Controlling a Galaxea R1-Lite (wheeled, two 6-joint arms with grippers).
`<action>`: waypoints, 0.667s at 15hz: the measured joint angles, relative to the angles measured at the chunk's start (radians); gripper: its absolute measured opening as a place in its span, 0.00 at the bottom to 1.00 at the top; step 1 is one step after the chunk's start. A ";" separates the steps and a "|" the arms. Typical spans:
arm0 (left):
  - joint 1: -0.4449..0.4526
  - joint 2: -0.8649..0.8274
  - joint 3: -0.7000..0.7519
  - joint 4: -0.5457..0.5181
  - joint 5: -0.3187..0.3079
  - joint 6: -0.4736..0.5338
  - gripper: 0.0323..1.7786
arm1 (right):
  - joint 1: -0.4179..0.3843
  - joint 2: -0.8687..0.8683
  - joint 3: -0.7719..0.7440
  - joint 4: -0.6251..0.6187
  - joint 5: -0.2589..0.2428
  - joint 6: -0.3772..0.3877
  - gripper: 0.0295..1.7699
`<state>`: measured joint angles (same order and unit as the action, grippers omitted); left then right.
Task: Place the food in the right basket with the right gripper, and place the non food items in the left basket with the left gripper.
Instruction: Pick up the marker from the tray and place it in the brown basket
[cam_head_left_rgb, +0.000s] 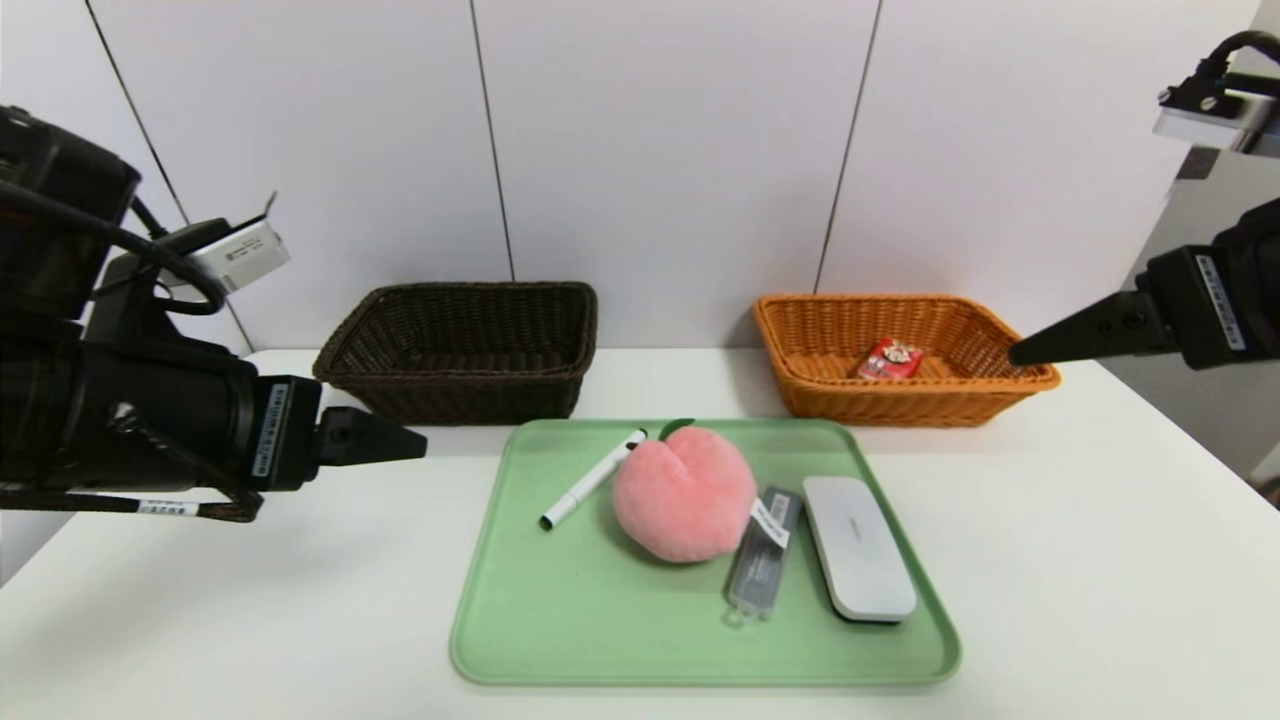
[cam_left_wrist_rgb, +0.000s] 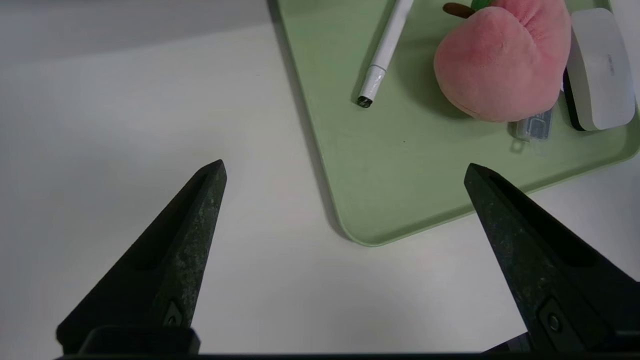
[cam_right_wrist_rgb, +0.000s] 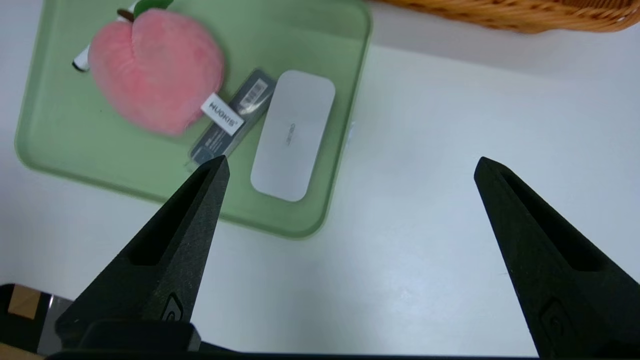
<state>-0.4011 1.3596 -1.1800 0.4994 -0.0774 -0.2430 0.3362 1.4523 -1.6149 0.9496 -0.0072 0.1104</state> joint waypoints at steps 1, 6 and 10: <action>-0.029 0.030 -0.031 0.000 0.009 0.001 0.95 | 0.009 -0.010 0.023 0.000 0.000 0.010 0.96; -0.127 0.209 -0.152 -0.005 0.017 0.087 0.95 | 0.017 -0.040 0.051 -0.004 0.004 0.042 0.96; -0.176 0.351 -0.171 -0.050 0.010 0.192 0.95 | 0.015 -0.054 0.056 -0.004 0.007 0.064 0.96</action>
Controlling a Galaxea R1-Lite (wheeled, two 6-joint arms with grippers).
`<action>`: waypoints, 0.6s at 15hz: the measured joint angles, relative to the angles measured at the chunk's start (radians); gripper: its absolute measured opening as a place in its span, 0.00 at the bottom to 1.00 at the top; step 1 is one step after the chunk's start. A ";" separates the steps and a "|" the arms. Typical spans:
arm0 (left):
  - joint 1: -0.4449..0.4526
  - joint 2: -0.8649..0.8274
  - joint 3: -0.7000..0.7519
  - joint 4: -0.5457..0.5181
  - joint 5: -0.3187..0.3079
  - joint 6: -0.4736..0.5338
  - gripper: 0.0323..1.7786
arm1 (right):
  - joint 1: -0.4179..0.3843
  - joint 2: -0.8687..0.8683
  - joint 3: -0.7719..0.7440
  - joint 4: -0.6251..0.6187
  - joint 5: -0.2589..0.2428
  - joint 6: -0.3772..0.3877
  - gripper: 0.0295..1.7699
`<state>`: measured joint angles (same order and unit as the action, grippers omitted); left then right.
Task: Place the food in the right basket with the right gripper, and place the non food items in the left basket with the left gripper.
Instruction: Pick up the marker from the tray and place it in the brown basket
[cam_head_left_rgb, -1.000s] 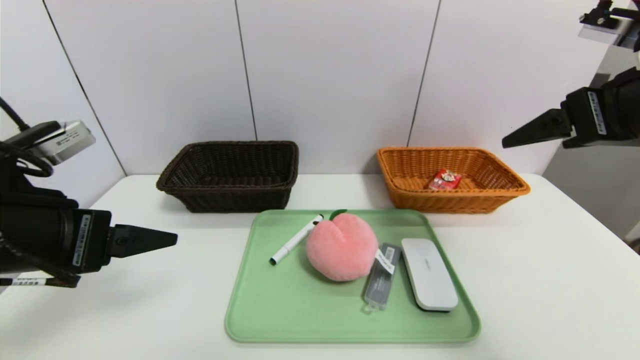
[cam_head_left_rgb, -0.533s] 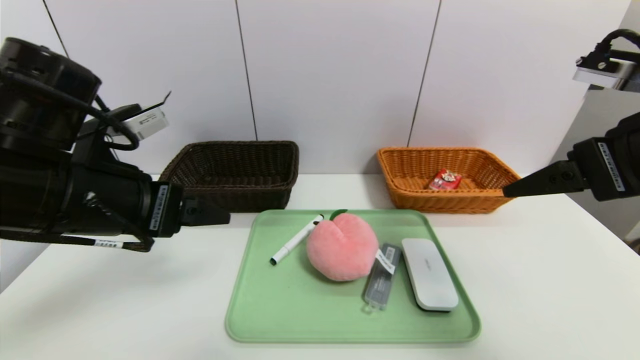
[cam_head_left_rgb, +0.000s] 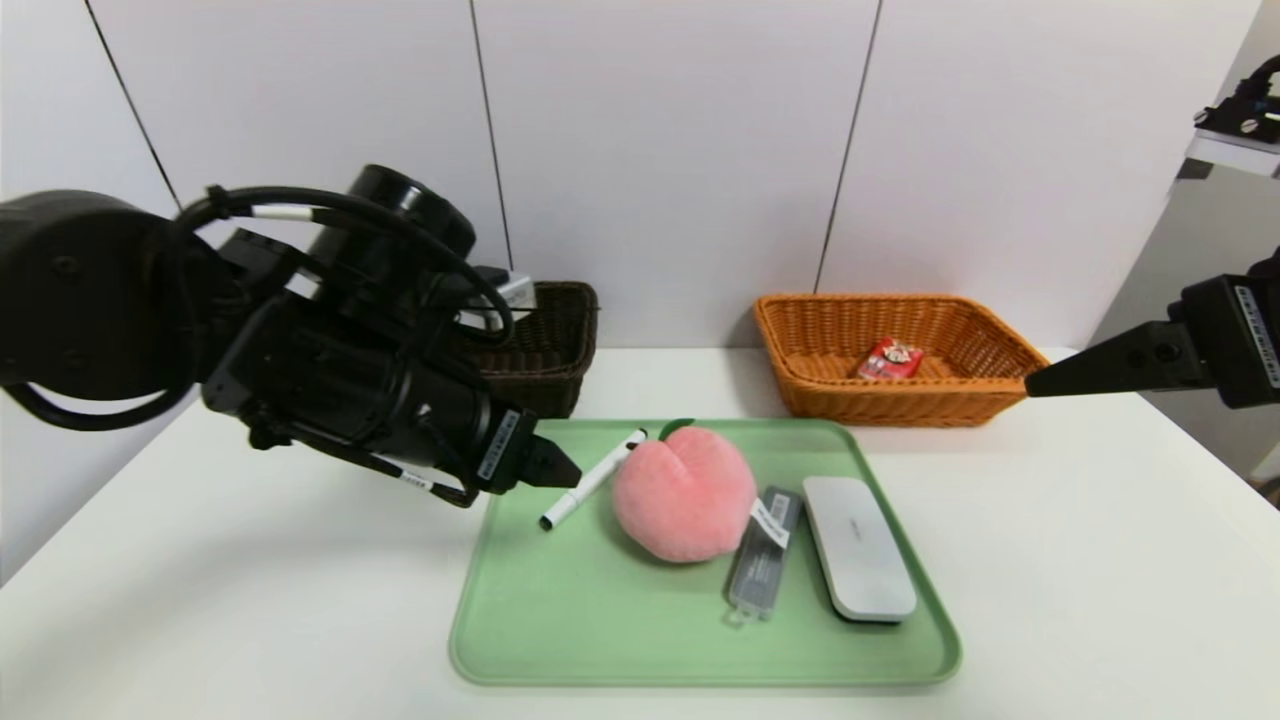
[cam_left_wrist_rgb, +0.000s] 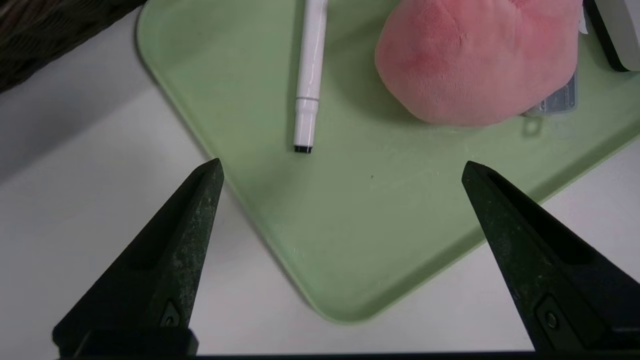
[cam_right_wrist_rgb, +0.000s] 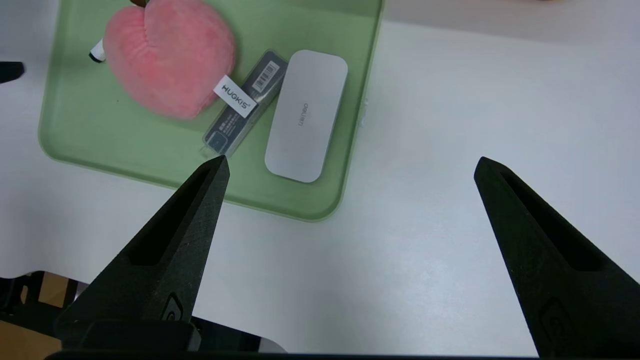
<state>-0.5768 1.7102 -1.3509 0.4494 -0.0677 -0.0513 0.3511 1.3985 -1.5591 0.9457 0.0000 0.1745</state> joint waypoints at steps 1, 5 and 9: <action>-0.010 0.033 0.000 -0.044 -0.006 0.024 0.95 | 0.000 -0.001 0.000 0.000 0.002 0.006 0.96; -0.025 0.124 0.001 -0.122 -0.066 0.053 0.95 | 0.003 -0.010 0.018 -0.001 0.003 0.024 0.96; -0.023 0.167 0.004 -0.123 -0.074 0.085 0.95 | 0.001 -0.029 0.052 -0.003 0.003 0.026 0.96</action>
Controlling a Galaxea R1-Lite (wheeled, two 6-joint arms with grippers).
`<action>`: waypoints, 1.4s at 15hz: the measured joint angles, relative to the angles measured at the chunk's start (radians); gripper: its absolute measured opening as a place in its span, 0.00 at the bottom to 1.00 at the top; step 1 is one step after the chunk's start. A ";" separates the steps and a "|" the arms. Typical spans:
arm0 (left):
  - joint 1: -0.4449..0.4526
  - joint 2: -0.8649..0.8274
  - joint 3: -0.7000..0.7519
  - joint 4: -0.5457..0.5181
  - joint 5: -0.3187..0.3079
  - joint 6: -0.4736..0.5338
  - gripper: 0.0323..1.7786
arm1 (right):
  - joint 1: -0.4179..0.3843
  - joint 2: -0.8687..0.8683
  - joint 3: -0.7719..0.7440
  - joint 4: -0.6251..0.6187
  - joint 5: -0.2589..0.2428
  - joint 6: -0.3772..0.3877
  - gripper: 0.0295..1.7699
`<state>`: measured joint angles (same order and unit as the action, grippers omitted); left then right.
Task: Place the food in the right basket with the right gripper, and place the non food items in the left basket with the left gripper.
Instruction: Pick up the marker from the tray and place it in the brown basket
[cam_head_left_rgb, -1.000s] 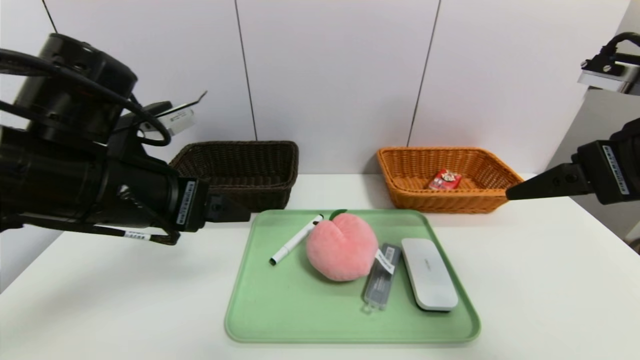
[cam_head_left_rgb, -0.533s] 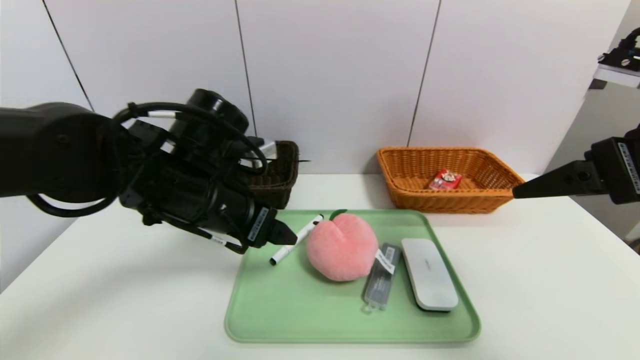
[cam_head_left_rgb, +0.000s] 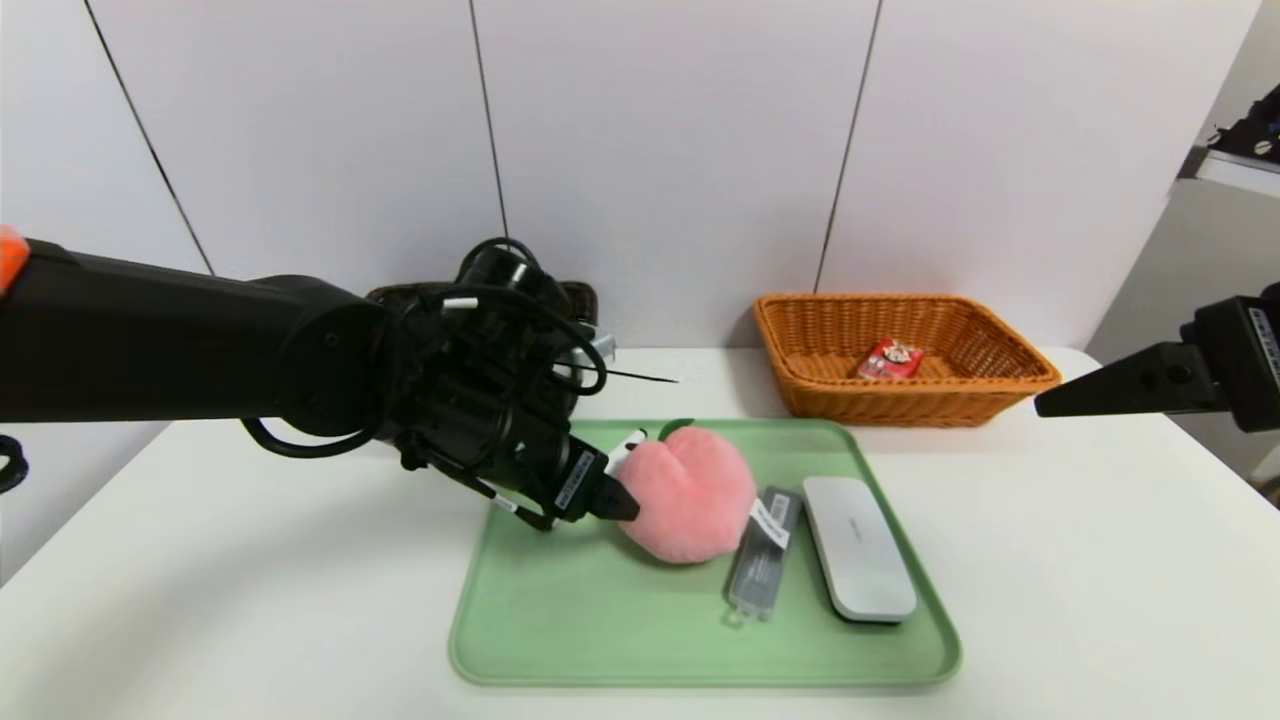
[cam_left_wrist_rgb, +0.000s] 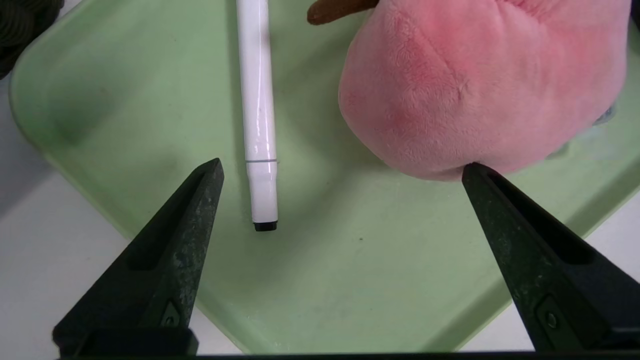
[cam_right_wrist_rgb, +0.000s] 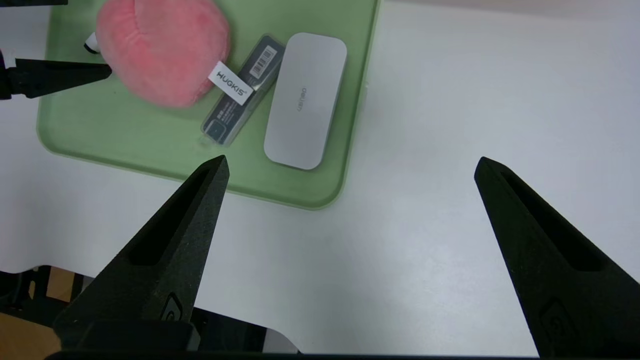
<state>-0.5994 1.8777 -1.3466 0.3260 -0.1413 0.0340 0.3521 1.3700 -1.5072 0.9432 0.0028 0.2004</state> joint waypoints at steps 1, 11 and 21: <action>0.002 0.004 0.000 0.000 0.000 0.003 0.95 | 0.000 -0.005 0.004 -0.001 0.000 0.000 0.96; 0.026 -0.053 0.001 0.016 -0.024 0.028 0.95 | -0.004 -0.018 0.039 -0.016 0.003 0.022 0.96; 0.080 -0.011 0.030 0.004 -0.063 0.127 0.95 | -0.004 -0.018 0.044 -0.016 0.006 0.025 0.96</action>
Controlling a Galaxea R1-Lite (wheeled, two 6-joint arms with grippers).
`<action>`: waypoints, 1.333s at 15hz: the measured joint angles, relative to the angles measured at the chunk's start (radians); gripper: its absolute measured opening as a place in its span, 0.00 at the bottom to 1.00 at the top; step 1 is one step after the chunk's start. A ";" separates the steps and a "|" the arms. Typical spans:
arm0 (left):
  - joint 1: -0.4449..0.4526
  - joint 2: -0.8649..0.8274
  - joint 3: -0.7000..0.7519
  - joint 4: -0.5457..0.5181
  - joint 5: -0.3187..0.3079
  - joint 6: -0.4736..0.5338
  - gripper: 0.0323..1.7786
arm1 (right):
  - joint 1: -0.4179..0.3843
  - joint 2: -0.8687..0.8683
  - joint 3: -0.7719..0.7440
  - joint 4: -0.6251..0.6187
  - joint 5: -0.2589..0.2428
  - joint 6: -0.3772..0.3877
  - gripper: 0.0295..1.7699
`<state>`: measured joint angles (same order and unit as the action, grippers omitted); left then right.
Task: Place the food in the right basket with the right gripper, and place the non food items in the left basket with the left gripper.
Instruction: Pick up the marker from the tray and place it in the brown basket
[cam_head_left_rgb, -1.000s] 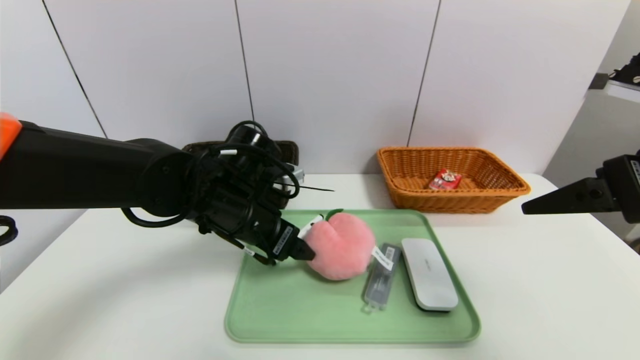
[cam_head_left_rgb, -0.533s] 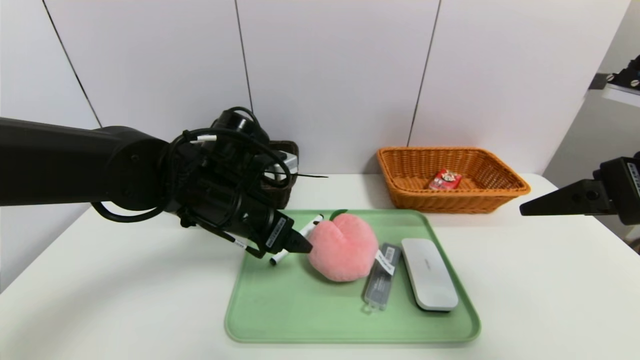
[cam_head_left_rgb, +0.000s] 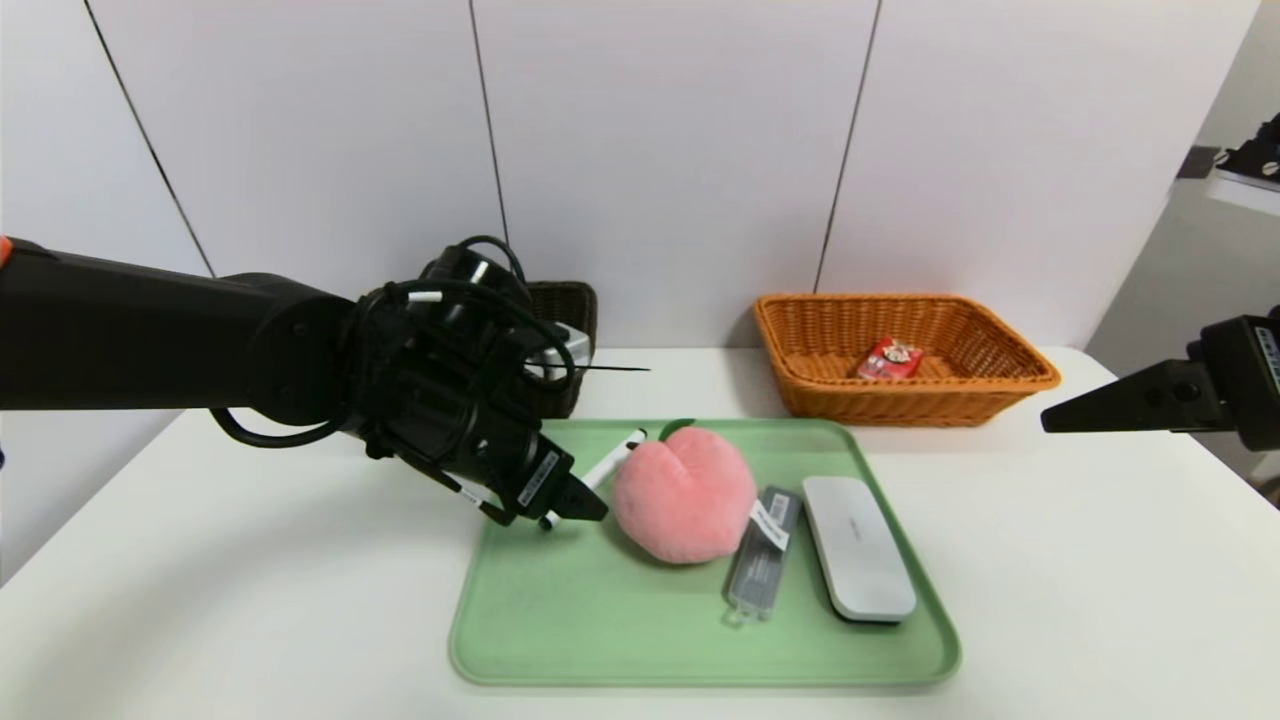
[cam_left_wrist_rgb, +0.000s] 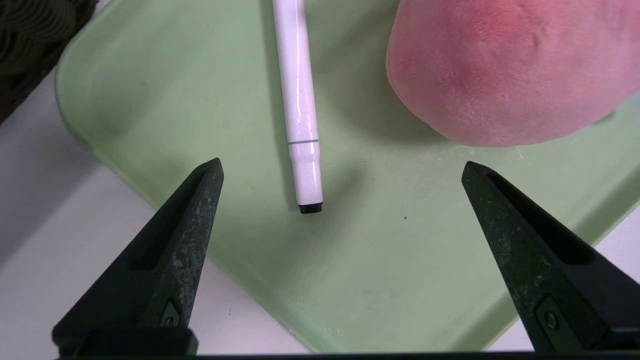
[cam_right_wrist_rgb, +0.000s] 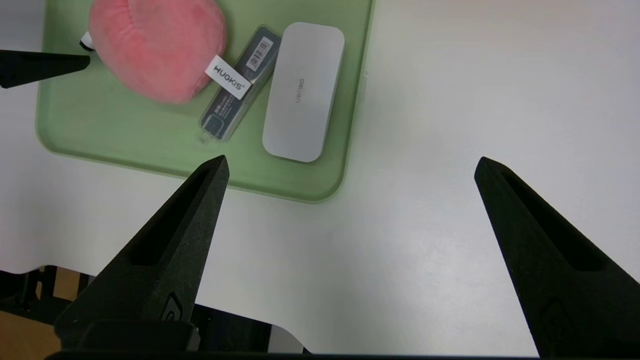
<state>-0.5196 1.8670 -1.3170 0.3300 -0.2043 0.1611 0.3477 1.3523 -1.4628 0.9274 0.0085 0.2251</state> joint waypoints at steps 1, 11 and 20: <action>0.001 0.009 0.001 0.000 -0.002 -0.001 0.95 | 0.000 0.000 0.004 -0.001 0.001 0.000 0.96; 0.001 0.093 0.002 -0.090 0.002 -0.010 0.95 | -0.001 0.001 0.030 -0.008 0.003 0.001 0.96; 0.006 0.126 0.003 -0.105 0.005 -0.010 0.95 | -0.001 -0.011 0.060 -0.021 0.003 0.004 0.96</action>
<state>-0.5136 1.9932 -1.3138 0.2251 -0.1996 0.1515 0.3464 1.3413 -1.4032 0.9064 0.0115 0.2289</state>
